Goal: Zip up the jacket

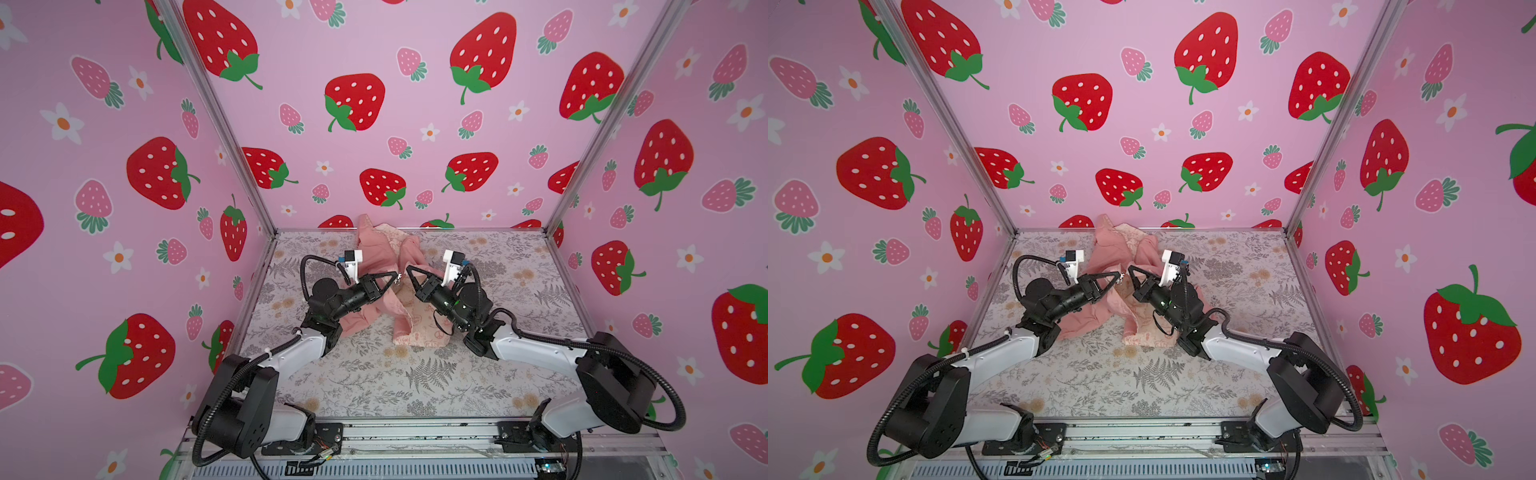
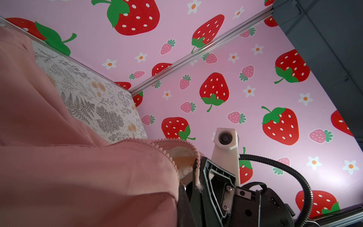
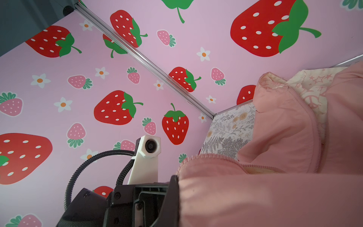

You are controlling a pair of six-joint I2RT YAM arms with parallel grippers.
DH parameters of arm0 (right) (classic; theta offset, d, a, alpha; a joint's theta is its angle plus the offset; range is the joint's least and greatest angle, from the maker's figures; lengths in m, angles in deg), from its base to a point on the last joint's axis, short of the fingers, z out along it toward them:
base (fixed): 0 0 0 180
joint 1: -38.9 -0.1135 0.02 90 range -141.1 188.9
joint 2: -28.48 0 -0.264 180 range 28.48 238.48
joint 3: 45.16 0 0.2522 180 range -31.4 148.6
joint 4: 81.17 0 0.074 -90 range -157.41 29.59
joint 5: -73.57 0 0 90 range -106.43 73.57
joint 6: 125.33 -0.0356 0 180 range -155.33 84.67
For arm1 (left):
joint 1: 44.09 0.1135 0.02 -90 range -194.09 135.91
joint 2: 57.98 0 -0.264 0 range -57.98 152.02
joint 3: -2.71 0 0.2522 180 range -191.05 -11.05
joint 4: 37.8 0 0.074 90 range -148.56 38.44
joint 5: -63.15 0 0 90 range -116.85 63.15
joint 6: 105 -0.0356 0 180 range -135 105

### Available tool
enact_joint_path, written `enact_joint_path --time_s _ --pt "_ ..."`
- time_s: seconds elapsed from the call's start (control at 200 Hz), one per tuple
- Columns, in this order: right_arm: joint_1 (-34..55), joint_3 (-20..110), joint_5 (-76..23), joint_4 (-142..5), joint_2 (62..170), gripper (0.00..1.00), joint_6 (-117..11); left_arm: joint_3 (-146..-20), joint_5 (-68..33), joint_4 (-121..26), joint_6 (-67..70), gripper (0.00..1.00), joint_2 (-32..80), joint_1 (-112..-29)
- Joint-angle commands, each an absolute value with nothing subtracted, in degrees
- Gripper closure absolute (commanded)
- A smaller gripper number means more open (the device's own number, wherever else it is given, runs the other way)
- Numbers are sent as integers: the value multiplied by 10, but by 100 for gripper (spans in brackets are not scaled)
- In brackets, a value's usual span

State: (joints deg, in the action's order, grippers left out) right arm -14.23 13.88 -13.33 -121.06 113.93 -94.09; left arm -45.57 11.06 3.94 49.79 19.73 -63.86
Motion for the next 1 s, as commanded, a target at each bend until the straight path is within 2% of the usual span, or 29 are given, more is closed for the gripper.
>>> enact_joint_path --time_s 0.0,0.315,0.995 --pt "-147 163 -123 -1208 1143 100 -926 -469 108 68 503 100 189 -639" --pt "-153 175 -100 -1173 1145 100 -911 -469 109 70 503 100 192 -639" --pt "-156 181 -113 -1178 1159 100 -910 -468 109 72 504 100 197 -639"
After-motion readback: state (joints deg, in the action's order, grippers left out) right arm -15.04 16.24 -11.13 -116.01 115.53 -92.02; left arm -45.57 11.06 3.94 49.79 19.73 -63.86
